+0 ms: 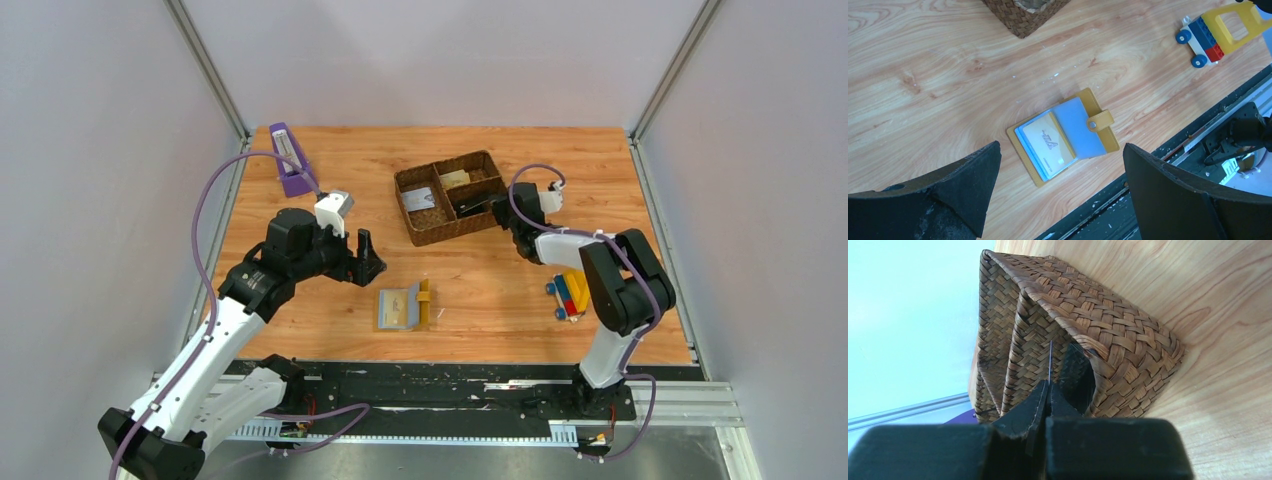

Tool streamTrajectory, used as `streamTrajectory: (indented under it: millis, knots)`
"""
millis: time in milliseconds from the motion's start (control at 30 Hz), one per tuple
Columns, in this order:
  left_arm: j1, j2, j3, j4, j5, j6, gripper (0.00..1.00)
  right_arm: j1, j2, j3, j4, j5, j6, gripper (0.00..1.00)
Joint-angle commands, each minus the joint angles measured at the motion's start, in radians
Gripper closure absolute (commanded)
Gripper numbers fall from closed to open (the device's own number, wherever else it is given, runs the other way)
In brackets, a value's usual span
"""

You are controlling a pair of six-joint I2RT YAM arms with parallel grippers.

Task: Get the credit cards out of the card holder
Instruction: Place the credit card in the storage box.

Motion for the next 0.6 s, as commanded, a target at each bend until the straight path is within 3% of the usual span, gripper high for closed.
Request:
streamTrajectory:
  millis: [0,433,567]
  knots:
    - [-0.001,-0.014,0.007,0.027,0.001,0.011,0.00,0.006,0.035,0.028,0.044,-0.013,0.049,1.00]
    - [-0.001,-0.018,0.010,0.021,-0.006,0.014,0.00,0.006,0.060,0.142,-0.166,-0.023,-0.010,0.80]
    - [-0.001,-0.017,0.010,0.021,-0.009,0.014,0.00,0.007,0.072,0.189,-0.223,-0.037,-0.042,0.78]
